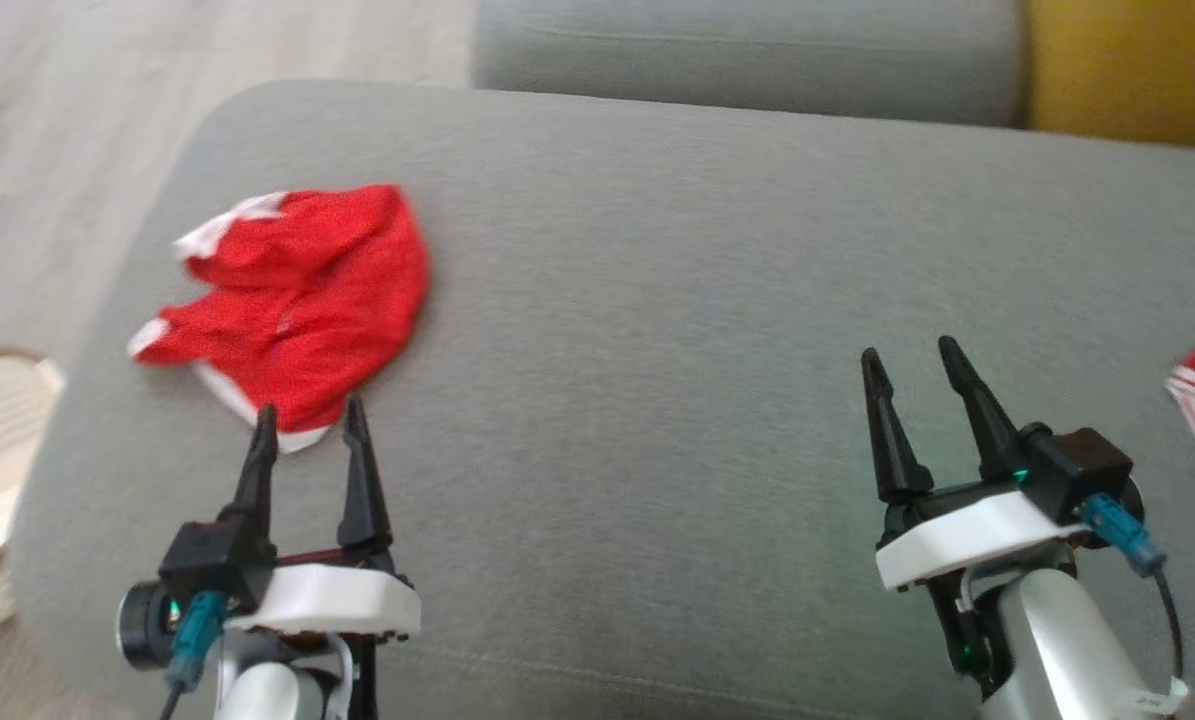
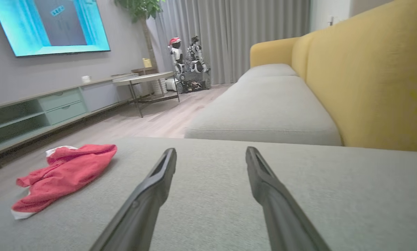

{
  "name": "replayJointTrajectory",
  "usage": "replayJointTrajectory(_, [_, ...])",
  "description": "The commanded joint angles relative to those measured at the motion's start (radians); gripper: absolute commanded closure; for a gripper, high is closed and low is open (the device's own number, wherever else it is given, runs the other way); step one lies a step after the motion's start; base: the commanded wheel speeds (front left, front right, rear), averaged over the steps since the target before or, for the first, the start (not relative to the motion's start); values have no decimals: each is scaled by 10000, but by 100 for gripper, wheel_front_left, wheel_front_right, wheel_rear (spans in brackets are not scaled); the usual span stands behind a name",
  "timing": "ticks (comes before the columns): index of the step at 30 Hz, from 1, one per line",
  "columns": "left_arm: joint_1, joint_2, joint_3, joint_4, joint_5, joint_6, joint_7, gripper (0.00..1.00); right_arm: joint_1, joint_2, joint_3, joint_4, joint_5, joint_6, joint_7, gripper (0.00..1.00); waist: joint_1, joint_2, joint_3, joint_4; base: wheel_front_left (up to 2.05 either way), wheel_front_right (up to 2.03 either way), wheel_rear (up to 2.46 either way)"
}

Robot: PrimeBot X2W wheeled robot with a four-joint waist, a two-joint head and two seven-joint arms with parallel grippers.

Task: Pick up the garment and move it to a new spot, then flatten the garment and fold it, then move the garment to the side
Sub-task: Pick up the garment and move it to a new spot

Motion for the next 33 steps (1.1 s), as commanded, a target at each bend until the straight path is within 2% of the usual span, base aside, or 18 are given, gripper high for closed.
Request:
replayJointTrajectory(1, [-230, 18, 407, -411, -23, 7, -53, 0, -41, 33, 289, -375, 53, -9, 19, 0, 0, 0, -112, 721, 0, 0, 0])
replayJointTrajectory(7, [35, 18, 532, -503, -11, -20, -53, 0, 56, 33, 632, -291, 238, -9, 39, 0, 0, 0, -186, 1469, 0, 0, 0])
replayJointTrajectory(13, [137, 18, 718, -451, 14, -61, -53, 0, 26, 33, 918, -128, 415, -9, -27, 0, 0, 0, -227, 1747, 0, 0, 0])
replayJointTrajectory(28, [-342, 18, 1401, -564, -57, -148, -53, 0, -144, 33, 867, -233, 308, -9, 60, 0, 0, 0, 211, 1403, 0, 0, 0])
replayJointTrajectory(33, [-1216, 18, 1668, -89, 304, -551, -53, 0, -363, -74, 520, -790, 67, -9, 300, 0, 0, 0, 981, 1097, 0, 0, 0])
